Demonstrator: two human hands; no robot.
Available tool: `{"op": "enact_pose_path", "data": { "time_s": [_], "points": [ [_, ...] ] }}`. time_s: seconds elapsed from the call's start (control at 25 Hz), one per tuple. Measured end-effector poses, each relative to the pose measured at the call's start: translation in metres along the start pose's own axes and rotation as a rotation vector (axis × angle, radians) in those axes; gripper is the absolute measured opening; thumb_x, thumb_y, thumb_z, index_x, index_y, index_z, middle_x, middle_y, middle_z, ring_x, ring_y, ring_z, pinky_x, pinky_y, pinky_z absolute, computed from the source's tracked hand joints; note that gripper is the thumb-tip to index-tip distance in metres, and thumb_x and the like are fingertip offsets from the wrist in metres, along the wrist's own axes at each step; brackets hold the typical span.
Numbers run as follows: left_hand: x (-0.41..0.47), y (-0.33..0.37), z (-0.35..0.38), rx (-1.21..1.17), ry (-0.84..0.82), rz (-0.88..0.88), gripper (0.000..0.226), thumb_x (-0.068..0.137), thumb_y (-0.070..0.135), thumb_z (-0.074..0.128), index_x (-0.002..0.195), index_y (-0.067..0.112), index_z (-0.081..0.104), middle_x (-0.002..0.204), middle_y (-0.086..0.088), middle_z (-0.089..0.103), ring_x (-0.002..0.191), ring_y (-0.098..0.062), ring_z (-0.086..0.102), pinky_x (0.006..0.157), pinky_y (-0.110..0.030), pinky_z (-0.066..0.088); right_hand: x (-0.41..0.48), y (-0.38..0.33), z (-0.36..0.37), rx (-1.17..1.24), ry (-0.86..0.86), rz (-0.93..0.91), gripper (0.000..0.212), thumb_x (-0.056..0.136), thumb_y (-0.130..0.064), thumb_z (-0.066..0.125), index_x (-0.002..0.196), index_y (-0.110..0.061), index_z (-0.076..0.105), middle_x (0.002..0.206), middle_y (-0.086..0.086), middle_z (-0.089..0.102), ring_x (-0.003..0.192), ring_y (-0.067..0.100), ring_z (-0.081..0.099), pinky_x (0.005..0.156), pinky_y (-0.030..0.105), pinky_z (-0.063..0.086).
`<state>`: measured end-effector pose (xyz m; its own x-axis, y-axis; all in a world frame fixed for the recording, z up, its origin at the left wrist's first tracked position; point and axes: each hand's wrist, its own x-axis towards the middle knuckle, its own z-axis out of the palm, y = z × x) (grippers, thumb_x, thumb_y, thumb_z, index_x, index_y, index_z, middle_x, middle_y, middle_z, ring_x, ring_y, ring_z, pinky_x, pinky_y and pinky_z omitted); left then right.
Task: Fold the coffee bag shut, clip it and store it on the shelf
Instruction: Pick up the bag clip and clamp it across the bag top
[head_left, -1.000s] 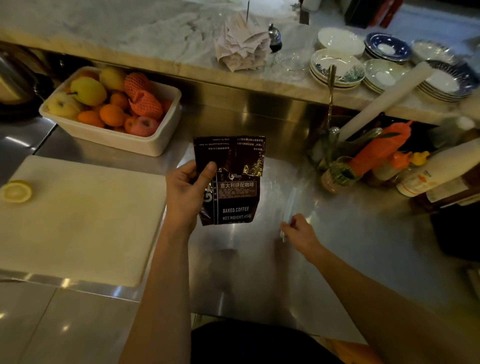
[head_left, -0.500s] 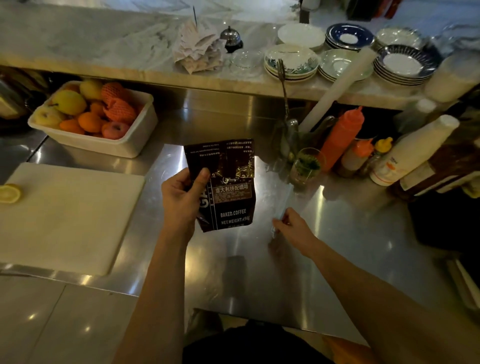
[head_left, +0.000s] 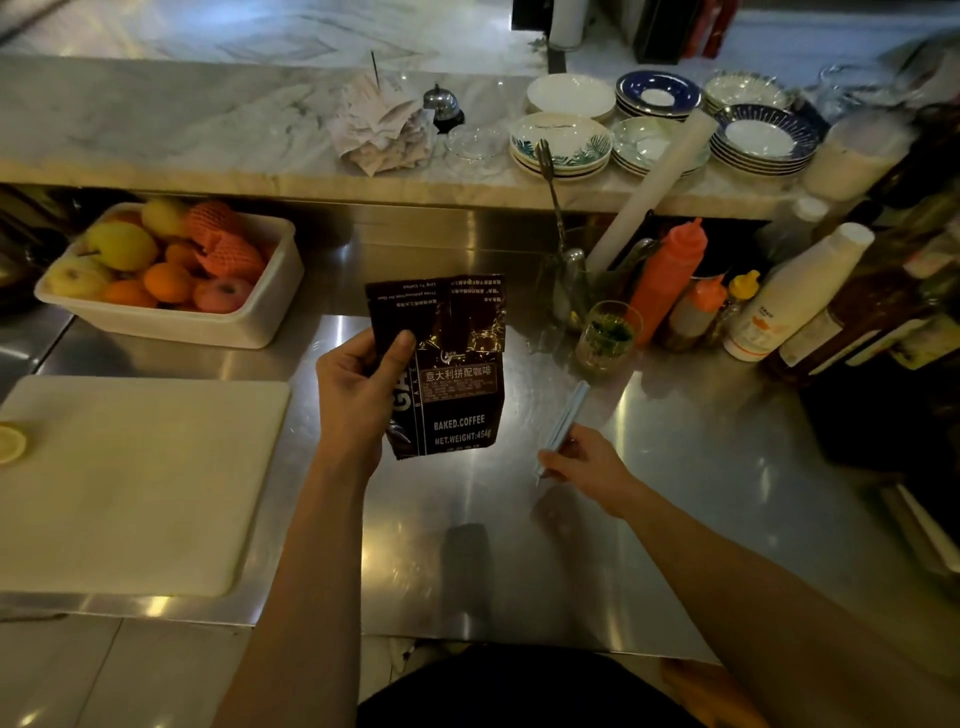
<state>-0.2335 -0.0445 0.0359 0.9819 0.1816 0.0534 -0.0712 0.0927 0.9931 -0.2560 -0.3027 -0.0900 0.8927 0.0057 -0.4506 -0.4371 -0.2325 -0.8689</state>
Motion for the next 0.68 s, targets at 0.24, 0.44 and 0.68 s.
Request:
{"op": "enact_pose_path", "data": {
  "time_s": [0.24, 0.44, 0.68],
  "points": [
    [0.005, 0.001, -0.011, 0.001, -0.017, 0.005, 0.014, 0.092, 0.012, 0.063, 0.103, 0.014, 0.073, 0.096, -0.007, 0.076, 0.088, -0.023, 0.073, 0.079, -0.040, 0.057, -0.002, -0.006, 0.012, -0.051, 0.044, -0.009, 0.031, 0.083, -0.007, 0.073, 0.111, -0.004, 0.060, 0.093, 0.009, 0.071, 0.076, 0.019, 0.074, 0.063, 0.021, 0.057],
    [0.006, 0.004, -0.011, -0.005, -0.042, -0.005, 0.014, 0.092, 0.012, 0.063, 0.103, 0.013, 0.071, 0.099, -0.009, 0.075, 0.091, -0.023, 0.074, 0.082, -0.042, 0.059, -0.002, -0.008, 0.013, -0.083, 0.054, 0.000, 0.036, 0.083, -0.007, 0.074, 0.115, -0.007, 0.058, 0.097, 0.012, 0.069, 0.078, 0.019, 0.072, 0.063, 0.020, 0.055],
    [0.005, 0.001, -0.010, 0.020, -0.055, 0.012, 0.019, 0.093, 0.012, 0.062, 0.109, 0.007, 0.070, 0.104, -0.015, 0.074, 0.095, -0.027, 0.072, 0.084, -0.045, 0.058, -0.006, -0.010, 0.011, -0.048, 0.085, -0.014, 0.033, 0.083, -0.006, 0.073, 0.114, -0.005, 0.060, 0.102, 0.017, 0.070, 0.081, 0.025, 0.071, 0.067, 0.026, 0.057]
  ]
}}
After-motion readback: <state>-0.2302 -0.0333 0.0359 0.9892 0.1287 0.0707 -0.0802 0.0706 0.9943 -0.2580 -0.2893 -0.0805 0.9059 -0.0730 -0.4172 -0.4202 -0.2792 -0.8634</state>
